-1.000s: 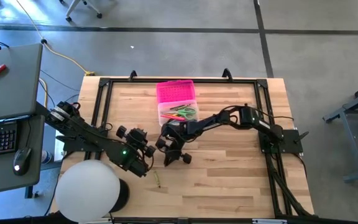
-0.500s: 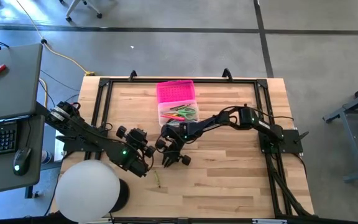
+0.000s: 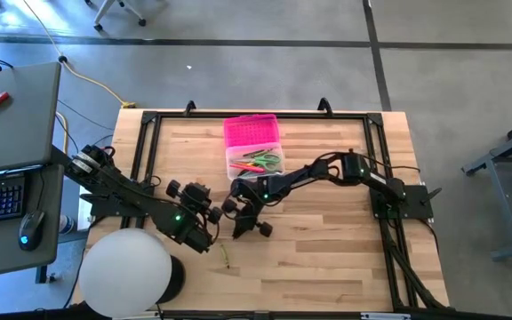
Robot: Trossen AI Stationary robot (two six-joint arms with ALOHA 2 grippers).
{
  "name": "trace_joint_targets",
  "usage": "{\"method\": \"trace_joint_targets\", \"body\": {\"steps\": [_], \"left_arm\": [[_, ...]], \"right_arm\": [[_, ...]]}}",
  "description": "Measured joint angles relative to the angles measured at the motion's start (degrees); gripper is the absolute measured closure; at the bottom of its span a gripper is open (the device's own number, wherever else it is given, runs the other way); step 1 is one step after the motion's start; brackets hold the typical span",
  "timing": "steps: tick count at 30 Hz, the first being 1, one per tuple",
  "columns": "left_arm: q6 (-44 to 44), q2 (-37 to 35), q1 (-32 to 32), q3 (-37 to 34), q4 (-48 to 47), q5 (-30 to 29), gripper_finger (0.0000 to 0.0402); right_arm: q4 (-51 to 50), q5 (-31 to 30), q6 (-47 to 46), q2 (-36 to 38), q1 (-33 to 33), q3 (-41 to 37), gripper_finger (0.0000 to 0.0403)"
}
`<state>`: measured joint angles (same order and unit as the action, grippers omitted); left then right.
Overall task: Pick & place school supplies into a supply box
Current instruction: Put the black pen into the pink supply box, then put the orange pencil into the pink supply box
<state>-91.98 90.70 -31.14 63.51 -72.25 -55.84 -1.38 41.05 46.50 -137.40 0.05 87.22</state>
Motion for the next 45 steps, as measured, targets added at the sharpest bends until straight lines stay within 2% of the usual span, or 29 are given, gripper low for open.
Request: {"method": "trace_joint_targets", "body": {"steps": [4,7,11,15,18,23,25,30,36,45], "left_arm": [[-0.3,0.0,0.0,0.0,-0.1,-0.1,0.0285],[-0.3,0.0,0.0,0.0,-0.2,-0.5,0.0285],[-1.8,0.0,0.0,0.0,-0.3,-3.6,0.0285],[-2.8,0.0,0.0,0.0,-0.2,-7.9,0.0285],[-2.8,0.0,0.0,0.0,-0.2,-9.0,0.0285],[-2.8,0.0,0.0,0.0,-0.2,-9.2,0.0285],[-2.8,0.0,0.0,0.0,-0.2,-9.2,0.0285],[-2.8,0.0,0.0,0.0,-0.1,-9.2,0.0285],[-2.4,0.0,0.0,0.0,0.2,-9.2,0.0285],[-2.2,0.0,0.0,0.0,0.1,-9.2,0.0285]], "right_arm": [[-0.4,0.2,-4.9,2.6,0.0,-0.1,0.0393],[-2.2,-2.6,-5.4,5.2,-0.1,-0.3,0.0389],[-4.6,-12.2,-4.1,9.5,-1.3,-0.2,0.0390],[-8.0,-16.6,-4.1,12.9,-3.0,-0.2,0.0395],[-10.8,-20.1,-4.0,15.9,-4.7,-0.2,0.0390],[-12.3,-29.2,-2.4,20.2,-9.3,-0.1,0.0375],[-10.0,-28.9,-3.0,20.6,-12.0,-0.1,0.0378],[-6.4,-20.3,-14.9,18.6,-19.0,0.0,0.0388],[-6.4,-21.6,-20.6,14.6,-21.6,0.0,0.0349],[-3.9,-24.1,-21.7,14.0,-19.2,0.0,0.0290]]}}
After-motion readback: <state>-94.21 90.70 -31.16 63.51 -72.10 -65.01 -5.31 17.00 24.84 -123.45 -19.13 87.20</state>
